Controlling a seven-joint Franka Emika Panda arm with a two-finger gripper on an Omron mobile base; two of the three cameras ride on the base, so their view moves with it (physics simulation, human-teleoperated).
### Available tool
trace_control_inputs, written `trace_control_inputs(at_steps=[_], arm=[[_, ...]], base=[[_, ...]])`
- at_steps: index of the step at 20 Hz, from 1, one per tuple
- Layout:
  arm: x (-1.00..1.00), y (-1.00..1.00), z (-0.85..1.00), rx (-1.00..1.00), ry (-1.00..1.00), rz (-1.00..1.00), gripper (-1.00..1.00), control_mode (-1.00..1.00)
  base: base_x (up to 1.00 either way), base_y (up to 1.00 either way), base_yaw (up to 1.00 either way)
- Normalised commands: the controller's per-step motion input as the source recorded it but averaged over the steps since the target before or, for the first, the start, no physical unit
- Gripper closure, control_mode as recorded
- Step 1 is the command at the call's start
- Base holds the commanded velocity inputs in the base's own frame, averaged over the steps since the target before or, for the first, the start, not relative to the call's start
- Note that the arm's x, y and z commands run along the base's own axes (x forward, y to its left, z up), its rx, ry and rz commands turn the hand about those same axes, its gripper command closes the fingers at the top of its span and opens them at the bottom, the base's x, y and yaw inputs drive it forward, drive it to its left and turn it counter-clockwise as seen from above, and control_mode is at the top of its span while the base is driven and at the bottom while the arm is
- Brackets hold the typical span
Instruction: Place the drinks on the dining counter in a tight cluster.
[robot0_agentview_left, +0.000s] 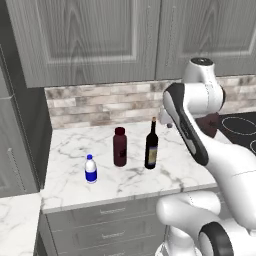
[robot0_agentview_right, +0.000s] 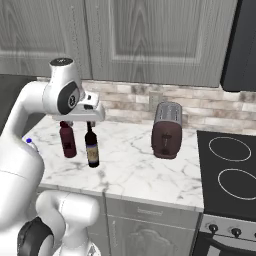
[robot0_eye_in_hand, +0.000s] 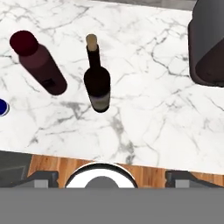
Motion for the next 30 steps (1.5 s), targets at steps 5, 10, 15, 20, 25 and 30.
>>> trace_control_inputs(at_steps=[5, 10, 15, 20, 25, 30], arm=[[-0.1, -0.6, -0.54, 0.15, -0.14, 0.19, -1.0, -1.0], [0.2, -0.37, -0.5, 0.34, -0.22, 0.35, -1.0, -1.0], [0.48, -0.33, -0.24, 0.41, -0.19, 0.43, -1.0, -1.0], [0.59, -0.17, -0.03, 0.31, -0.09, 0.42, -1.0, -1.0], [0.29, -0.12, 0.01, 0.16, -0.08, 0.3, -1.0, -1.0], [0.0, 0.0, 0.0, 0.0, -0.05, 0.01, -1.0, -1.0]], base=[[0.0, 0.0, 0.0], [0.0, 0.0, 0.0], [0.0, 0.0, 0.0], [0.0, 0.0, 0.0], [0.0, 0.0, 0.0], [0.0, 0.0, 0.0]])
